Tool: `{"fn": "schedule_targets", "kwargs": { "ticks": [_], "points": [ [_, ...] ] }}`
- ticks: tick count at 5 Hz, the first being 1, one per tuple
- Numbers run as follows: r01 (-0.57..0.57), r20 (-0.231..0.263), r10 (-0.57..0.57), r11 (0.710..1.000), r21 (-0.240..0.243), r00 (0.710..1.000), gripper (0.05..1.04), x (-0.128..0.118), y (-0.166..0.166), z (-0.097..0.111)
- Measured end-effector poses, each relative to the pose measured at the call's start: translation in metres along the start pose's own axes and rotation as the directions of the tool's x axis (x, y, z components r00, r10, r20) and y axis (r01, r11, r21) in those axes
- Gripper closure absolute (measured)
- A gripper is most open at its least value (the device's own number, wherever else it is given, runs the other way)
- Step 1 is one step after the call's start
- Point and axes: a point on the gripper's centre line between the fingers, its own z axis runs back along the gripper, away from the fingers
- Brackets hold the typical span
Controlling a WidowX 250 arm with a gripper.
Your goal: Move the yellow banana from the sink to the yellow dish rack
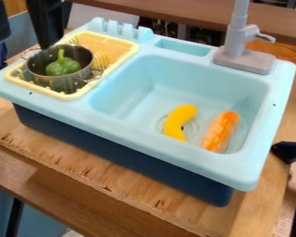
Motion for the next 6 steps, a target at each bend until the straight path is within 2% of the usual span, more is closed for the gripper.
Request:
{"fn": "schedule_targets", "kwargs": {
  "ticks": [1, 2, 3, 4, 5, 6],
  "points": [
    [0.075, -0.056, -0.075, 0.997, 0.004, 0.996, 0.082, 0.019, -0.009, -0.021],
    [0.136, -0.075, -0.129, 0.985, 0.107, 0.989, 0.082, 0.034, -0.031, -0.031],
    [0.111, -0.024, -0.109, 0.987, 0.119, 0.994, 0.082, 0.045, -0.043, -0.035],
    [0.015, 0.045, -0.019, 0.997, 0.078, 0.999, 0.082, 0.055, -0.058, -0.04],
    [-0.074, 0.06, 0.07, 0.995, 0.066, 0.996, 0.082, 0.062, -0.058, -0.055],
    [-0.199, 0.068, 0.196, 0.978, 0.056, 0.978, 0.082, 0.071, -0.052, -0.072]
  ]
}}
